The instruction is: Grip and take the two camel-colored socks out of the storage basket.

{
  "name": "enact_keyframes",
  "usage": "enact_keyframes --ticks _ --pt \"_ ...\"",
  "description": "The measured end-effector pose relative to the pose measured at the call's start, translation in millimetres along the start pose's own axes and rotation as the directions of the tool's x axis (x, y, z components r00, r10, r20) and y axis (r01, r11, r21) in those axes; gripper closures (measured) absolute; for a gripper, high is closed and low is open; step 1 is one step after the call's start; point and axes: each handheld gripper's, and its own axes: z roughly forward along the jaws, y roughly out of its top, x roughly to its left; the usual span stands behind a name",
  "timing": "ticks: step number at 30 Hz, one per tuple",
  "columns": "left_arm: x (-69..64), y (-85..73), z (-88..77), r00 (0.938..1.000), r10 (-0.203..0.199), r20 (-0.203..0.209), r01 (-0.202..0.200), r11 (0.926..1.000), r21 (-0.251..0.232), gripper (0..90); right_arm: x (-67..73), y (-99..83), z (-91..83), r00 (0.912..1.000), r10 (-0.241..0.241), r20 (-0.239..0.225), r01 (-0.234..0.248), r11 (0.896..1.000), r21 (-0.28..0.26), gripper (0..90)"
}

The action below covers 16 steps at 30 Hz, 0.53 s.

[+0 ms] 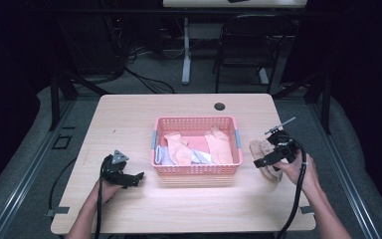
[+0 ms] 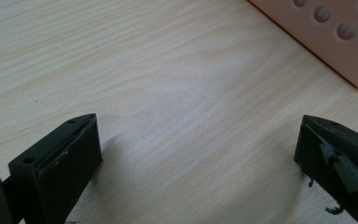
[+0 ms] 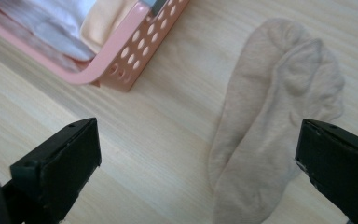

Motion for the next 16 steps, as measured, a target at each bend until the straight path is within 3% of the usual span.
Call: enact_keyframes --ticks 3,10,16 --pt "0.0 0.0 0.0 1.0000 0.000 0.000 0.000 1.0000 0.000 0.3 5.6 -4.5 4.8 1.0000 -0.009 -0.004 0.009 1.000 0.005 0.0" --pt "0.1 0.2 0.2 1.0000 0.002 0.002 -0.002 1.0000 0.000 0.2 26.7 -22.3 29.2 0.9976 -0.067 -0.019 0.069 0.992 0.102 0.3" --pt "0.1 0.5 0.4 1.0000 0.006 0.004 -0.006 1.0000 0.000 0.2 27.4 -21.4 35.1 0.9970 -0.069 -0.035 0.073 0.990 0.119 0.8"
